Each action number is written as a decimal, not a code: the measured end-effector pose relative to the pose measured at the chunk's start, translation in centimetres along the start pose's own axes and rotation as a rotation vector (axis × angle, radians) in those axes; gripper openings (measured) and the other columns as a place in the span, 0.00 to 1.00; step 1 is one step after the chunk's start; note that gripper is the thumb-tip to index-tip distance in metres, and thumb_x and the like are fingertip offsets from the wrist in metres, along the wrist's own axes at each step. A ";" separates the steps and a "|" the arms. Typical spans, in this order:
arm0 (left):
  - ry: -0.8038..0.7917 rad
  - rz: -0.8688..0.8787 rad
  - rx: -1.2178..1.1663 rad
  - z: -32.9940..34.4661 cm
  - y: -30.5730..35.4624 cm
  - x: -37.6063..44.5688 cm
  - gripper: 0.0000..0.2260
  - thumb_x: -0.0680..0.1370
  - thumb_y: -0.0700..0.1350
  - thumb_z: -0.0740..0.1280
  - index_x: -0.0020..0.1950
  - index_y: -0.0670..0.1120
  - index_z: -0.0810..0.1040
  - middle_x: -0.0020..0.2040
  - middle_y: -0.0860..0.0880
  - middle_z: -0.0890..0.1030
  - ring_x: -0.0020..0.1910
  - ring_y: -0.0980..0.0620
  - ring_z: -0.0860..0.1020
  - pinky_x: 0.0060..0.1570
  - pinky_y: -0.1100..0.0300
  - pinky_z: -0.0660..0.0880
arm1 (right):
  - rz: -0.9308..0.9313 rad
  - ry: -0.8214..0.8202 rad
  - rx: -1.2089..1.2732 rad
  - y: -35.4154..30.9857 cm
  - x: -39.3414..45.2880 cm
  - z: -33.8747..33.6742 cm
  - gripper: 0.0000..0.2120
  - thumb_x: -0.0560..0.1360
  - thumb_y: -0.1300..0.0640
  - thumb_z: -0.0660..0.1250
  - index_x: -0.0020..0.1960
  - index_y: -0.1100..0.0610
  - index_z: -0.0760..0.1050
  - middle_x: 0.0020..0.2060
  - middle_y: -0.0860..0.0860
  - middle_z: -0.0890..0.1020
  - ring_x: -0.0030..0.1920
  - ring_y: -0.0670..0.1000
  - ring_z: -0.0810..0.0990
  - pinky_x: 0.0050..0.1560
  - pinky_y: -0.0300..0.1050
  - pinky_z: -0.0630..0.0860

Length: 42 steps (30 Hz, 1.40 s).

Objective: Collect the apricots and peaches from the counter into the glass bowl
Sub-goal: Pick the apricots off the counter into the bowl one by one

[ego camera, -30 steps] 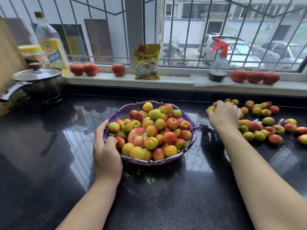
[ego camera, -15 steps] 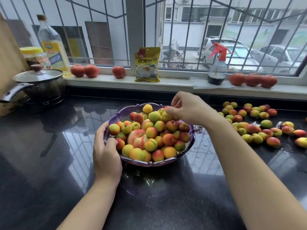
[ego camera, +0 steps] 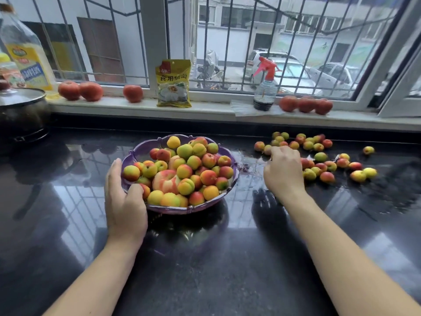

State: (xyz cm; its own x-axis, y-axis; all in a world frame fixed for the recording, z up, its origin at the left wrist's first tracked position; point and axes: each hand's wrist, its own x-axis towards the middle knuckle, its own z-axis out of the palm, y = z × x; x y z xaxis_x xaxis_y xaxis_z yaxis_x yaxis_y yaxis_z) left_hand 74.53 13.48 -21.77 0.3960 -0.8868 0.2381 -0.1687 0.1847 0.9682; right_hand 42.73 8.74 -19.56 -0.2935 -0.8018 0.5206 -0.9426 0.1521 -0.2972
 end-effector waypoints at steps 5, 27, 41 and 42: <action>0.051 0.101 0.028 0.3 0.5 -0.6 0.30 0.77 0.50 0.56 0.81 0.51 0.69 0.74 0.52 0.69 0.69 0.62 0.68 0.64 0.70 0.63 | 0.227 0.037 -0.054 4.0 -1.0 -0.1 0.18 0.75 0.64 0.63 0.63 0.61 0.79 0.61 0.63 0.78 0.60 0.65 0.71 0.63 0.54 0.67; 0.051 -0.082 -0.074 0.1 0.9 0.3 0.28 0.76 0.52 0.58 0.76 0.51 0.77 0.71 0.53 0.79 0.70 0.53 0.75 0.70 0.58 0.73 | -0.354 -0.374 0.479 -12.2 -1.6 -6.2 0.15 0.78 0.51 0.71 0.65 0.48 0.76 0.52 0.44 0.78 0.52 0.46 0.76 0.53 0.42 0.75; 0.051 -0.057 -0.060 0.0 0.8 0.2 0.15 0.75 0.52 0.59 0.61 0.55 0.75 0.55 0.57 0.80 0.55 0.52 0.80 0.55 0.48 0.78 | -0.141 0.067 0.447 -6.8 -0.4 -2.3 0.09 0.78 0.64 0.64 0.54 0.58 0.82 0.50 0.52 0.83 0.53 0.52 0.78 0.56 0.49 0.76; 0.054 -0.051 -0.059 0.1 0.6 0.2 0.15 0.76 0.52 0.59 0.61 0.55 0.75 0.55 0.57 0.79 0.55 0.52 0.80 0.54 0.49 0.78 | -0.096 0.109 0.401 -5.1 -0.9 -1.3 0.10 0.78 0.65 0.64 0.54 0.59 0.82 0.50 0.53 0.82 0.53 0.54 0.78 0.57 0.52 0.76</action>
State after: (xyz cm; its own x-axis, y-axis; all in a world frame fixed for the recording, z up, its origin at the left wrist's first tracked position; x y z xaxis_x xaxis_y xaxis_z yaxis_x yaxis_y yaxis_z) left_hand 74.43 13.36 -21.10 0.4509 -0.8720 0.1907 -0.0940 0.1661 0.9816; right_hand 47.59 9.41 -17.52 -0.2428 -0.7322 0.6364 -0.8366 -0.1741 -0.5195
